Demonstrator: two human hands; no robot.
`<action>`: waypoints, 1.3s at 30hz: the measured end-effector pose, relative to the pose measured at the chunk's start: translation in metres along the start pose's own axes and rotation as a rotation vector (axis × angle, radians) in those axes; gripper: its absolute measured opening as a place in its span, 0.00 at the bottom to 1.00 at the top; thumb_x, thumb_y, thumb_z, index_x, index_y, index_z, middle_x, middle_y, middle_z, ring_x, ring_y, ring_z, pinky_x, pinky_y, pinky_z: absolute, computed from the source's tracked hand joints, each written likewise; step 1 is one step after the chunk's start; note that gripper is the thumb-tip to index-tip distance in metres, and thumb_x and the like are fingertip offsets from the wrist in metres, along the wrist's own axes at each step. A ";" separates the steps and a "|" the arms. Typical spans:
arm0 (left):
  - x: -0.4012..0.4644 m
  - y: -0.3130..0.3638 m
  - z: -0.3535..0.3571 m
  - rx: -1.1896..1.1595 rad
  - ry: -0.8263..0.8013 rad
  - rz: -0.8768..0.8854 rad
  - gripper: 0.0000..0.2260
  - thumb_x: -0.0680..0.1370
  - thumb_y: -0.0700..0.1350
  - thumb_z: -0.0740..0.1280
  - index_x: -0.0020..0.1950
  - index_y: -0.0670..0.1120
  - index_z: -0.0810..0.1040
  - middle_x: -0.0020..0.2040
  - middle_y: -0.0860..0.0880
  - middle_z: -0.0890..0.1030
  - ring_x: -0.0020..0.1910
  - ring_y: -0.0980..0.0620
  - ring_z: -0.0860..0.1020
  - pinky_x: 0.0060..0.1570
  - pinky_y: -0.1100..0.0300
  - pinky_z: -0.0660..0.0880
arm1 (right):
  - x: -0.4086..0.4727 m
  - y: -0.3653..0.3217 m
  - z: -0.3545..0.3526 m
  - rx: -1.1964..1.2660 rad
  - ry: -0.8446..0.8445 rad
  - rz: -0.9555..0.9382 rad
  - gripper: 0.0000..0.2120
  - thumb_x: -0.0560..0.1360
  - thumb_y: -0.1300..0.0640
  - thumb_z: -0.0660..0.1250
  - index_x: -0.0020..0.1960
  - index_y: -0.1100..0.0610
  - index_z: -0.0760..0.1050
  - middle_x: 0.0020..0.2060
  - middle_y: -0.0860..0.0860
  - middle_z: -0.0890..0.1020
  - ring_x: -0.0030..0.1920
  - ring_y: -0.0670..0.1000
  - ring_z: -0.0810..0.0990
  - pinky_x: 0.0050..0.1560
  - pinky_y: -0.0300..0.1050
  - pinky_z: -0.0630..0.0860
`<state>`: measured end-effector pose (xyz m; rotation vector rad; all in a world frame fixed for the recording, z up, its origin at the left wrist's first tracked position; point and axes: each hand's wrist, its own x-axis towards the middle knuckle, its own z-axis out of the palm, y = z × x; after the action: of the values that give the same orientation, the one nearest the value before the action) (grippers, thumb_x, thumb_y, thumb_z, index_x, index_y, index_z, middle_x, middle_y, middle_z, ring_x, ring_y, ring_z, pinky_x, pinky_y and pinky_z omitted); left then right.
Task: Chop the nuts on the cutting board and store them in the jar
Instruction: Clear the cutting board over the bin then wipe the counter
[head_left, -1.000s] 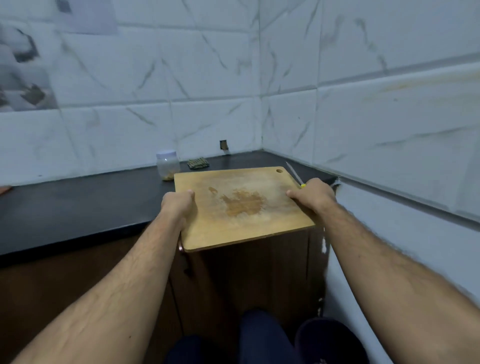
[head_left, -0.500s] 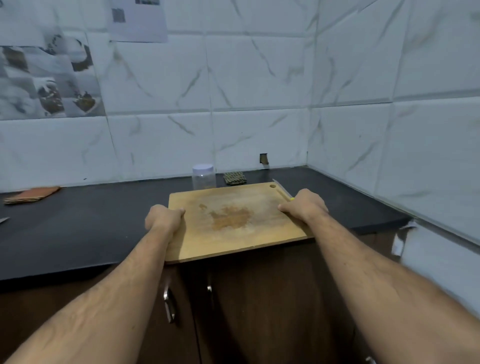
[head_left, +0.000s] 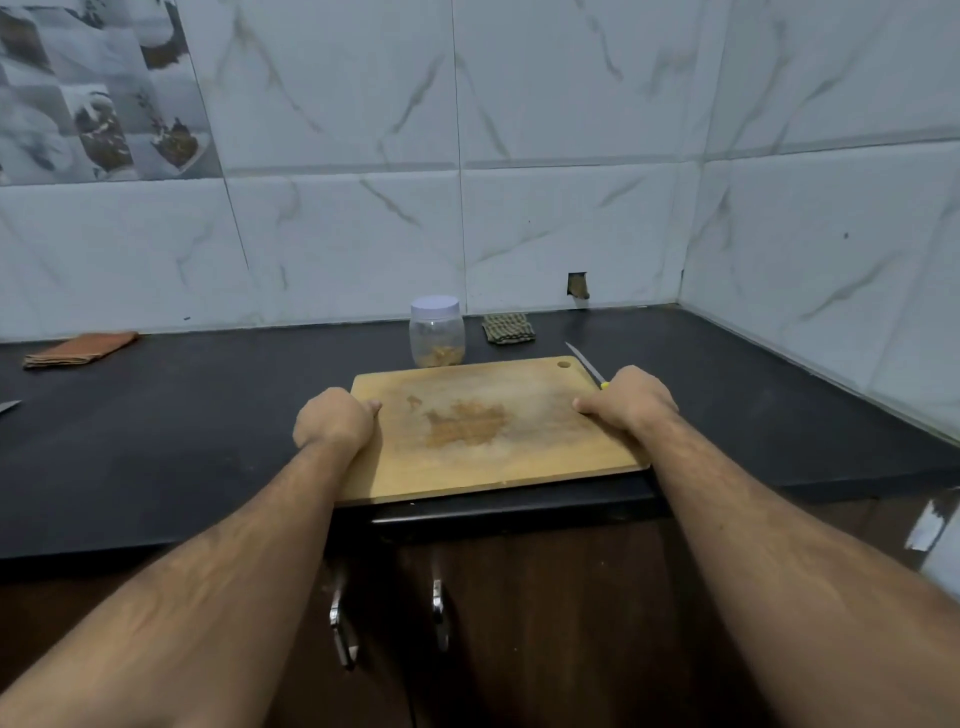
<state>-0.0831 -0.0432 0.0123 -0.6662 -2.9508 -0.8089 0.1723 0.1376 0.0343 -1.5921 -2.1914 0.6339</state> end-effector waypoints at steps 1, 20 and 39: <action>0.003 0.001 0.003 0.019 0.007 0.002 0.22 0.80 0.58 0.64 0.53 0.39 0.78 0.53 0.40 0.81 0.53 0.40 0.79 0.45 0.53 0.74 | 0.002 -0.001 0.001 -0.003 0.000 0.008 0.19 0.71 0.43 0.74 0.42 0.57 0.72 0.38 0.50 0.78 0.35 0.49 0.75 0.29 0.43 0.67; 0.012 -0.007 0.009 0.030 0.007 -0.022 0.20 0.80 0.58 0.63 0.52 0.40 0.78 0.53 0.41 0.81 0.52 0.41 0.80 0.47 0.52 0.77 | 0.002 -0.013 0.011 0.016 -0.109 0.066 0.14 0.73 0.48 0.74 0.46 0.58 0.75 0.42 0.52 0.79 0.39 0.50 0.77 0.34 0.44 0.73; 0.014 0.024 0.023 0.015 0.202 0.255 0.11 0.78 0.44 0.62 0.56 0.48 0.82 0.56 0.45 0.81 0.55 0.42 0.78 0.49 0.52 0.75 | 0.014 -0.037 0.027 -0.097 0.095 -0.062 0.07 0.75 0.62 0.63 0.39 0.56 0.70 0.38 0.52 0.76 0.35 0.50 0.73 0.30 0.43 0.68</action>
<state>-0.0836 -0.0083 0.0059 -0.8798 -2.6216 -0.7791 0.1240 0.1376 0.0323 -1.5610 -2.2215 0.4307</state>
